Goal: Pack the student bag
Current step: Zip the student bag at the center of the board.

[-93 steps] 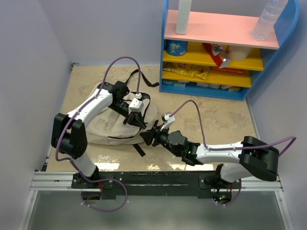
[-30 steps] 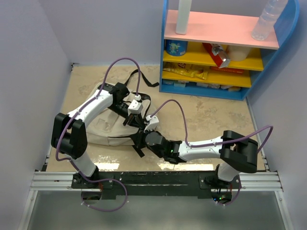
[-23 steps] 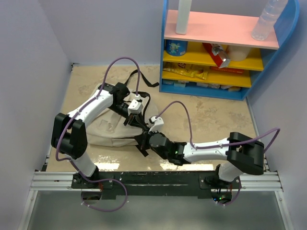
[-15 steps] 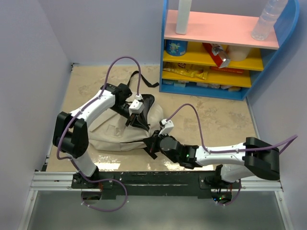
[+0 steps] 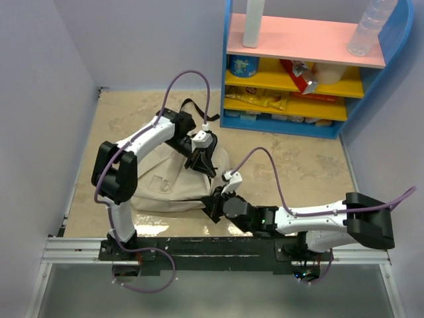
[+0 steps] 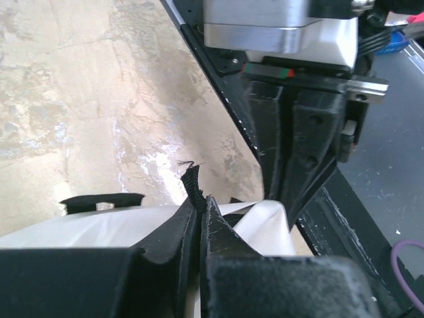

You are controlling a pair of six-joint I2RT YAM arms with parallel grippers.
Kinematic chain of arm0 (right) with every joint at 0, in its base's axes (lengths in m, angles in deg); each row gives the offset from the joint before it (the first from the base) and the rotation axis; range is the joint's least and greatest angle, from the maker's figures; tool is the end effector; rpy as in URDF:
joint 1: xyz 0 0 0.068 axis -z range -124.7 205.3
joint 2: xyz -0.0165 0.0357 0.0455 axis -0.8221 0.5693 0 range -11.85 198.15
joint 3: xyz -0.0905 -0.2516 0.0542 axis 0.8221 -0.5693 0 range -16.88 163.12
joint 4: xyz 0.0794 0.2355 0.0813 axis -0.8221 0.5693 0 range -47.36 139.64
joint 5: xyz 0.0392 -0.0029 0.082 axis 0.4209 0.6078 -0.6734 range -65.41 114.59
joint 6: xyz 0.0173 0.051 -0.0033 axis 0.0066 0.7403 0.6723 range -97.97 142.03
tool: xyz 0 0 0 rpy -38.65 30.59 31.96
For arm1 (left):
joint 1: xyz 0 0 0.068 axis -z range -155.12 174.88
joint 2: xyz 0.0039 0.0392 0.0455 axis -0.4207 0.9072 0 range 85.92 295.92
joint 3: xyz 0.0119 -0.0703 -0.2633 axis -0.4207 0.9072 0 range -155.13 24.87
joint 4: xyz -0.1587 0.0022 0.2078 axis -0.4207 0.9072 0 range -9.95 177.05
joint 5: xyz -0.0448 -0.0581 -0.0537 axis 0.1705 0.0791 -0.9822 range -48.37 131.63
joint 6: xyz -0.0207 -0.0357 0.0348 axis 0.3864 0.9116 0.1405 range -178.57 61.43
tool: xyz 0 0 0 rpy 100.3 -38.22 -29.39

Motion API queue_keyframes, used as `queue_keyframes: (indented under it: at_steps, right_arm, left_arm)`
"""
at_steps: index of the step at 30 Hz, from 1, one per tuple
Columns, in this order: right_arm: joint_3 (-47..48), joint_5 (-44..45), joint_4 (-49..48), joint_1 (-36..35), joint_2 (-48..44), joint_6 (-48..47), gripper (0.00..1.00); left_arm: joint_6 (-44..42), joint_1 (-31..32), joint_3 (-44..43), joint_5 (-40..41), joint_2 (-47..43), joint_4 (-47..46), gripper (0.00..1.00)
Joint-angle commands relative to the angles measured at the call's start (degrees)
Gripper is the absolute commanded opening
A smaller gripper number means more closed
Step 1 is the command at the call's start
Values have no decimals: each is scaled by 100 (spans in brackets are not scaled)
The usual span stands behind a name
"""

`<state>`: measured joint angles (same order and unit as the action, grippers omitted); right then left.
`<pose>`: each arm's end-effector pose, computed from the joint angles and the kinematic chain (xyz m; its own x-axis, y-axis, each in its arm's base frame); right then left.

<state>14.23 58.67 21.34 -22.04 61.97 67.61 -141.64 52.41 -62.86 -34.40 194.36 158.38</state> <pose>0.0773 0.2528 0.2071 -0.5515 0.2441 -0.7977 -0.4283 0.7377 0.5218 0.2863 -0.1882 0.2518 -0.1293 0.3375 -0.9324 0.8665 -0.4187 -0.2717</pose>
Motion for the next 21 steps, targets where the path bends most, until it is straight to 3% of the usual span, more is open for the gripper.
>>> queue_keyframes:
  at_steps: [1,10,21]
  right_arm:
    - [-245,28,644,-395,-482,108,0]
    - [-782,-130,583,-615,-1010,355,0]
    - [-563,-1149,680,-686,-738,-365,0]
  left_arm:
    - [-78,-134,-640,-281,63,-318,6]
    - [1862,-143,-764,299,-43,-2337,5]
    - [2891,-143,-1256,554,370,-3349,4]
